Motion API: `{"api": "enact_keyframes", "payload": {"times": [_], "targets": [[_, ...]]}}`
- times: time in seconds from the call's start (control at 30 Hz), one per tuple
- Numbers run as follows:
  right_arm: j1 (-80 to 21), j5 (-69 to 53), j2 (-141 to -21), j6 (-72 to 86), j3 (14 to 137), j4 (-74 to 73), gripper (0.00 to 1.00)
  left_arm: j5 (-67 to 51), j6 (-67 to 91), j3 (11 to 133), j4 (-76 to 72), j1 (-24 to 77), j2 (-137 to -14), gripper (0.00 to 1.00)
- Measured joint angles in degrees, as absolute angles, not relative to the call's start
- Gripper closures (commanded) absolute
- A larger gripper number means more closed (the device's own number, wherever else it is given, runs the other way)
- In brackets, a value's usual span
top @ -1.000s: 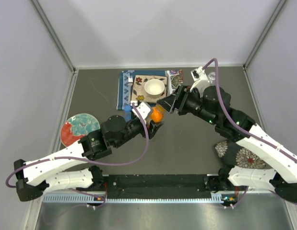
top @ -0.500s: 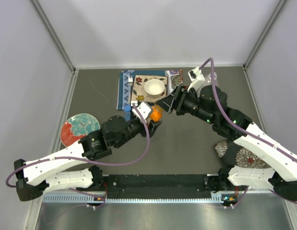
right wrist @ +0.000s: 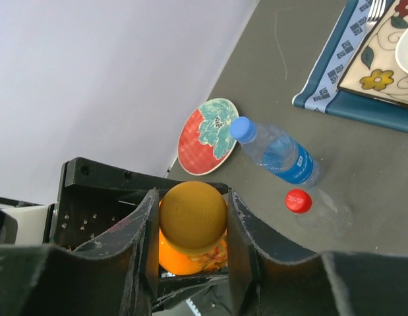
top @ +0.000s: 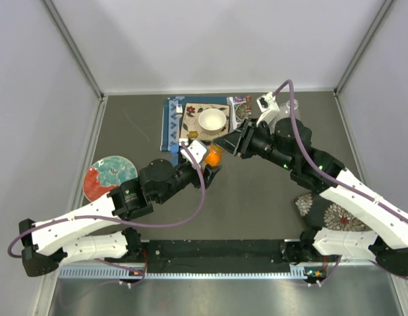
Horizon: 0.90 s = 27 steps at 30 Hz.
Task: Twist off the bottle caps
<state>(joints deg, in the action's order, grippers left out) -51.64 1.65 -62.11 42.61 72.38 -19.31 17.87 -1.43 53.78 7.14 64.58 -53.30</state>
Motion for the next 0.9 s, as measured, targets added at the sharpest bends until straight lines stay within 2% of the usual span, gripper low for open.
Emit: {"api": "enact_keyframes", "payload": {"times": [0.2, 0.4, 0.67, 0.9], "targets": [[-51.64, -1.37, -61.91, 41.54, 71.99, -18.15, 1.00, 15.94, -1.43, 53.63, 8.29, 64.27, -51.48, 0.75], [-51.64, -6.76, -60.01, 37.43, 71.24, -16.51, 1.00, 5.89, 0.10, 53.47, 9.34, 61.69, -48.60, 0.75], [-51.57, -16.84, -58.06, 28.71, 71.79, -15.75, 1.00, -19.97, 7.64, 54.08, 8.82, 51.88, -47.40, 0.75], [-51.33, -29.28, -57.71, 18.57, 74.17, -14.57, 1.00, -45.19, 19.20, 54.08, 0.89, 43.59, -49.17, 0.71]]}}
